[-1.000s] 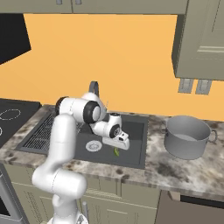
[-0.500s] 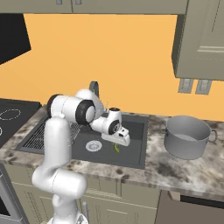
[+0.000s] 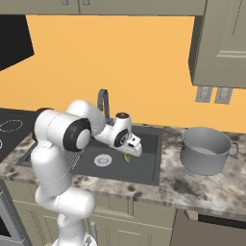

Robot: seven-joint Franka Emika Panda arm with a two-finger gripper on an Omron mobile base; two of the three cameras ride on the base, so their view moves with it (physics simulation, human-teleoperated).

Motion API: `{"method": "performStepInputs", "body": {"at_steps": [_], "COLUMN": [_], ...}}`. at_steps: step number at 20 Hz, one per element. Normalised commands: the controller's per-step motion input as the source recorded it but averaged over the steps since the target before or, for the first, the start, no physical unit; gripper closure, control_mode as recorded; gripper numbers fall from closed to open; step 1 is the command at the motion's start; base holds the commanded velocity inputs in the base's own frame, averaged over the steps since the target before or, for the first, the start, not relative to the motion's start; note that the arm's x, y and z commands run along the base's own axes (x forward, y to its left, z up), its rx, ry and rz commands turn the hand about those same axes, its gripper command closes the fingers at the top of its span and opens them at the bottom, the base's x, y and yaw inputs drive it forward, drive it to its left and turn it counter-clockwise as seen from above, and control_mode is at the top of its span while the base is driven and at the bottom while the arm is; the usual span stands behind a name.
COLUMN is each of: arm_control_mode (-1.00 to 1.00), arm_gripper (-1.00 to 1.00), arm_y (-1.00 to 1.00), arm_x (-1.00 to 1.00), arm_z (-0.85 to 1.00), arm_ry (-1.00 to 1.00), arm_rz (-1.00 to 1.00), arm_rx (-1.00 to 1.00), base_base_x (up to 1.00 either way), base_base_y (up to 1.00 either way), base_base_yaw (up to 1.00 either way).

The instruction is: Dump the lemon wedge from the pot into the sink. Then turn on the water and wash the lemon wedge. Then turn off the water and put the lemon wedge back in the pot.

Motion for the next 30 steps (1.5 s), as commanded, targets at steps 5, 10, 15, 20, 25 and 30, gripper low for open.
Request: {"method": "performStepInputs", "body": {"at_steps": [5, 10, 15, 20, 25, 30], "arm_control_mode": [-1.0, -1.0, -1.0, -1.0, -1.0, -1.0], "arm_gripper": [1.0, 1.0, 1.0, 1.0, 1.0, 1.0], "arm_y": [-0.01, -0.01, -0.12, -0.31, -0.49, -0.6], "arm_x": [-0.13, 0.0, 0.0, 0.0, 0.0, 0.0], "arm_z": [0.83, 0.89, 0.77, 0.56, 0.41, 0.43], "arm_ry": [-0.15, -0.09, -0.05, -0.06, -0.06, -0.05], "arm_rz": [0.0, -0.02, -0.06, -0.08, -0.08, -0.08], "arm_rx": [0.0, 0.0, -0.02, -0.06, -0.06, -0.05], "base_base_x": [0.0, 0.0, 0.0, 0.0, 0.0, 0.0], "base_base_y": [0.0, 0.0, 0.0, 0.0, 0.0, 0.0], "base_base_yaw": [0.0, 0.0, 0.0, 0.0, 0.0, 0.0]}}
